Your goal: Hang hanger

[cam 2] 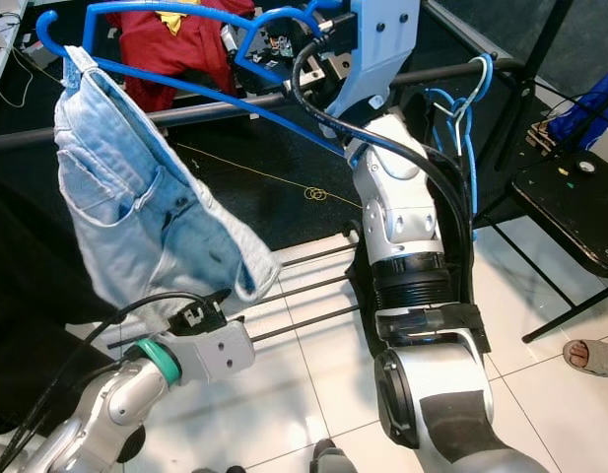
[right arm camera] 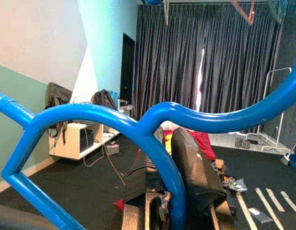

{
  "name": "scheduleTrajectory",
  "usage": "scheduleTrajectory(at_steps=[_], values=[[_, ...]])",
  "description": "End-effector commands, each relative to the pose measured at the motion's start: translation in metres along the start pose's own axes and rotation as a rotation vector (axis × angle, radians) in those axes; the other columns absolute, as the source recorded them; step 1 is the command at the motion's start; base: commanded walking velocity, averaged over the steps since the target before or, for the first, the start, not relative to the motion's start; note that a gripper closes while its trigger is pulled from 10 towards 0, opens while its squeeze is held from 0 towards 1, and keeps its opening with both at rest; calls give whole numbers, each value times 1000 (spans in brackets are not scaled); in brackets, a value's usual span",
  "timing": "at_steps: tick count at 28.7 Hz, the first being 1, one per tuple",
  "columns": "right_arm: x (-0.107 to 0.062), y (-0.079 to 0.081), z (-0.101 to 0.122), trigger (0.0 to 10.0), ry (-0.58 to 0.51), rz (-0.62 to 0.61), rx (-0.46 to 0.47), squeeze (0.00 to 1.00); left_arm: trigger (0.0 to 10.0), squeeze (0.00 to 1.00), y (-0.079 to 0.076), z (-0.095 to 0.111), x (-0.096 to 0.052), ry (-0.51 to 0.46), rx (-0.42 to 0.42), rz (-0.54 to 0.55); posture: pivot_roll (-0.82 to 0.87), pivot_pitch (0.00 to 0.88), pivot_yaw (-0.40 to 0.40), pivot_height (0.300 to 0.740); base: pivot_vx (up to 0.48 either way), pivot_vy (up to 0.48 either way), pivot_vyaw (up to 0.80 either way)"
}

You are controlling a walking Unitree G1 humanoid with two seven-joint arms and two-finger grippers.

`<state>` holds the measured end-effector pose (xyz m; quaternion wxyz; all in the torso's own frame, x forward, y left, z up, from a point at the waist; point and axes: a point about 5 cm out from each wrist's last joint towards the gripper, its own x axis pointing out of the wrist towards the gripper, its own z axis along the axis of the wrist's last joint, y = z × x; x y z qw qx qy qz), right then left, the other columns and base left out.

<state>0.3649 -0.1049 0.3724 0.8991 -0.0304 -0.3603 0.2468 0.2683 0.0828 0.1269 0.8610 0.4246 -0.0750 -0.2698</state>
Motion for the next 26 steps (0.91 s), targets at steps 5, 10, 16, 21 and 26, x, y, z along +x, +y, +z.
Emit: scheduleTrajectory(at_steps=[5, 10, 16, 21, 26], values=[[6, -2, 12, 10000, -63, -7, -3, 0, 10000, 0, 8, -5, 1, 54, 26, 57, -170, 144, 85, 740, 0, 0, 0], [5, -2, 10, 10000, -53, -1, -16, 0, 10000, 0, 27, -10, -11, 86, 127, 101, -169, 147, 88, 740, 0, 0, 0], [4, -2, 9, 10000, -49, -1, -21, 0, 10000, 0, 40, -6, -19, 87, 172, 141, -169, 147, 88, 740, 0, 0, 0], [3, -3, 8, 10000, -47, -4, -24, 0, 10000, 0, 44, 5, -25, 47, 167, 140, -153, 150, 92, 740, 0, 0, 0], [4, -4, 8, 10000, -47, -6, -26, 0, 10000, 0, 36, 14, -24, -2, 154, 89, -151, 150, 92, 740, 0, 0, 0]])
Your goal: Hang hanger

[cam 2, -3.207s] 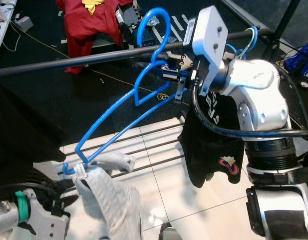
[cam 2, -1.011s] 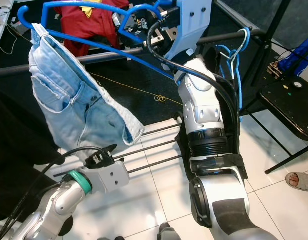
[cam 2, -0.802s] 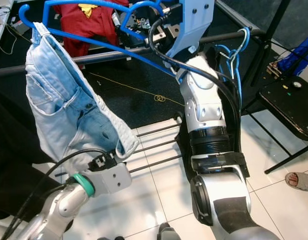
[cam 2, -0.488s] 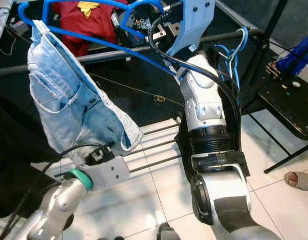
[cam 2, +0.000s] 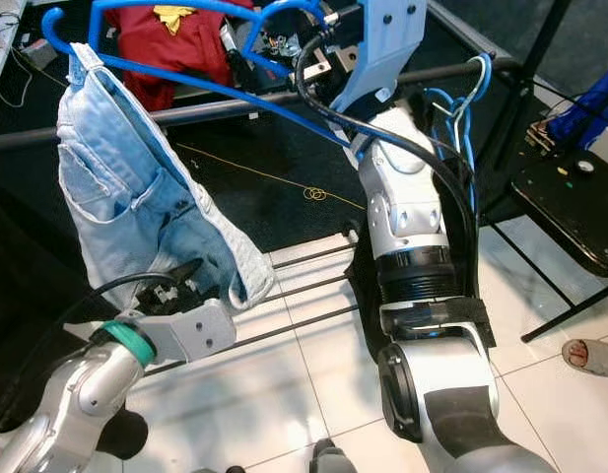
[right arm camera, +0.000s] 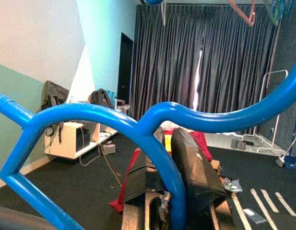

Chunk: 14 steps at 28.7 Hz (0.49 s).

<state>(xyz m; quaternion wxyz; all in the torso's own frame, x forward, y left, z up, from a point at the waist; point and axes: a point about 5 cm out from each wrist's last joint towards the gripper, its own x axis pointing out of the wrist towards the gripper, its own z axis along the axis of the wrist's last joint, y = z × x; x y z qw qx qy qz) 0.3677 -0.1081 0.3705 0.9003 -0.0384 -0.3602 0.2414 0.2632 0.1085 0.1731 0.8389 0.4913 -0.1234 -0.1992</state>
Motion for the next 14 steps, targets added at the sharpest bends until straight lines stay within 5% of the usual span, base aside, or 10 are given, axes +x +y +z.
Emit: scheduleTrajectory(at_steps=[1, 8, 14], values=[[5, -1, 11, 10000, -53, -2, -8, 0, 10000, 0, -9, 2, -3, -14, -17, -51, -151, 150, 92, 740, 0, 0, 0], [5, -2, 12, 10000, -56, -2, -13, 0, 10000, 0, -25, 3, 1, -32, -6, -111, -157, 150, 93, 740, 0, 0, 0], [5, -7, 14, 10000, -54, -4, -30, 0, 10000, 0, -36, -13, -11, -24, 73, -205, -172, 156, 97, 740, 0, 0, 0]])
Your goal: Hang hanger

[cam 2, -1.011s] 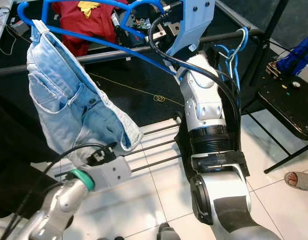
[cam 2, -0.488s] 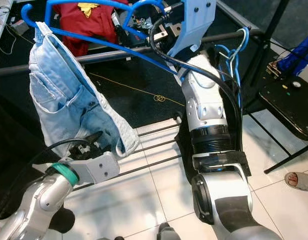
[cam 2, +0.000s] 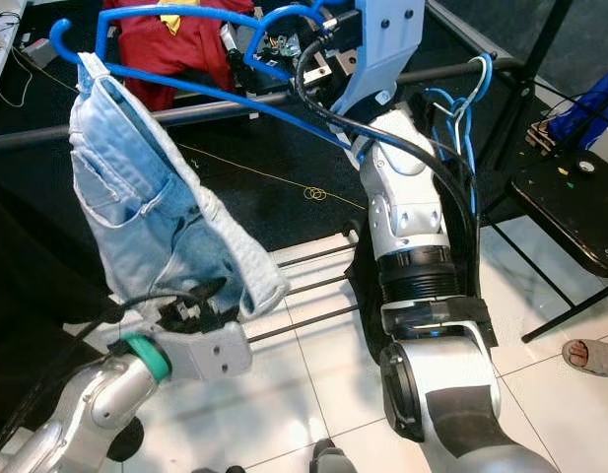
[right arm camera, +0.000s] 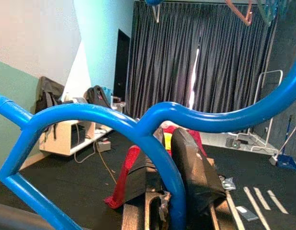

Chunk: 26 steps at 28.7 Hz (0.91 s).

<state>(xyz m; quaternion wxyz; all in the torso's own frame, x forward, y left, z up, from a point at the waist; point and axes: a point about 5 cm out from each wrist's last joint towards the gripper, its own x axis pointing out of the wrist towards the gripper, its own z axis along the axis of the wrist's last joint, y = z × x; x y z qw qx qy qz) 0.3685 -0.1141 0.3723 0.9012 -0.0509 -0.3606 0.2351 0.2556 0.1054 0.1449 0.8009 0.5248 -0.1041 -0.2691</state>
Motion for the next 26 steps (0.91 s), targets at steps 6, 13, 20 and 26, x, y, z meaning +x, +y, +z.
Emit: scheduleTrajectory(at_steps=[6, 13, 20, 26], values=[[5, -3, 13, 10000, -61, -3, -8, 0, 10000, 0, -10, -9, -16, 1, 0, -103, -162, 157, 95, 740, 0, 0, 0], [7, -2, 12, 10000, -62, -1, -5, 0, 10000, 0, -11, 10, 3, -33, -134, -54, -171, 161, 95, 740, 0, 0, 0], [7, -3, 12, 10000, -58, -1, -13, 0, 10000, 0, -14, 22, 12, -76, -156, -55, -174, 160, 96, 740, 0, 0, 0], [9, -5, 15, 10000, -69, -9, -9, 0, 3333, 0, -26, 20, 19, -82, -128, -78, -173, 160, 96, 740, 0, 0, 0]])
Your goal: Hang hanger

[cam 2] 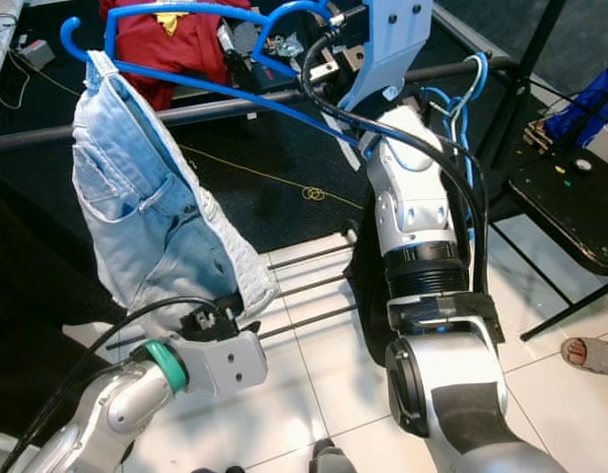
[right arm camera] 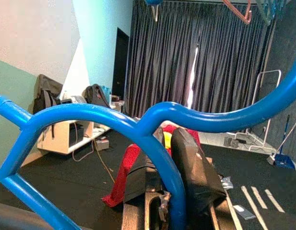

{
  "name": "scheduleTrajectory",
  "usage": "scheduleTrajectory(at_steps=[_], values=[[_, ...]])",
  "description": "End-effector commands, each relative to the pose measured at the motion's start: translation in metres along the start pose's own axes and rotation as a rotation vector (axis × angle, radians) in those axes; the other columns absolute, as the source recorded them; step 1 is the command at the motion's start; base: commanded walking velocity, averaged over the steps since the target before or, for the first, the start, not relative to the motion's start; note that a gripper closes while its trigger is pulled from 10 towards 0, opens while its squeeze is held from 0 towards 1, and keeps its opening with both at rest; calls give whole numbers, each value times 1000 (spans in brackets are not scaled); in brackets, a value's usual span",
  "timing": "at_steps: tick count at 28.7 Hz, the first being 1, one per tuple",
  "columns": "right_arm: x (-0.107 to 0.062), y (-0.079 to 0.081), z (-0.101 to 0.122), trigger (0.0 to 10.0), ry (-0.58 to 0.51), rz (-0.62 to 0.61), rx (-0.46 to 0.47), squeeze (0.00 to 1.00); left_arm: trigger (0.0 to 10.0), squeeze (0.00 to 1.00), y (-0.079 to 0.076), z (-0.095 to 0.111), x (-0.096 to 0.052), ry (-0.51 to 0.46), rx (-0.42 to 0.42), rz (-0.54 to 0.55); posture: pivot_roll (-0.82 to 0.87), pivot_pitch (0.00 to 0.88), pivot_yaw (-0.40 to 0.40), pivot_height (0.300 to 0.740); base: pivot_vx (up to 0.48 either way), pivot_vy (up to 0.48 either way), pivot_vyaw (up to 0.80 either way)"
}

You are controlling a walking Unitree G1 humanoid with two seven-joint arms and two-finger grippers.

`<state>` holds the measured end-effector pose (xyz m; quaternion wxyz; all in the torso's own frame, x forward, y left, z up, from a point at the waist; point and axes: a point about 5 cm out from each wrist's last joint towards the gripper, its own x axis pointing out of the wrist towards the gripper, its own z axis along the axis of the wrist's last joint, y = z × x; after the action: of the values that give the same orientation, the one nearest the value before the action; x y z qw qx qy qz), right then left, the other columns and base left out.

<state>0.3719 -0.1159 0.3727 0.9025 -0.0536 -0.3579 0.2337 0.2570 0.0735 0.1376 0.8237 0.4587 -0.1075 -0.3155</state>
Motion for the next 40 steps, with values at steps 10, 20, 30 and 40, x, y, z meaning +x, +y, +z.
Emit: scheduleTrajectory(at_steps=[10, 20, 30, 40], values=[[11, -3, 23, 10000, -96, -5, -8, 0, 0, 0, -19, -14, 13, 32, -1, -1, -189, 158, 91, 740, 0, 0, 0], [9, -3, 20, 10000, -83, 5, -34, 0, 0, 0, -13, -14, 14, 30, -73, 53, -184, 157, 86, 740, 0, 0, 0], [-3, 12, -8, 10000, -5, -14, 8, 0, 10000, 0, 34, 9, -26, -141, -26, -83, -136, 165, 85, 740, 0, 0, 0], [4, 21, -21, 10000, 43, -87, 98, 0, 10000, 0, 39, 18, -36, -190, 109, -129, -131, 169, 68, 740, 0, 0, 0]])
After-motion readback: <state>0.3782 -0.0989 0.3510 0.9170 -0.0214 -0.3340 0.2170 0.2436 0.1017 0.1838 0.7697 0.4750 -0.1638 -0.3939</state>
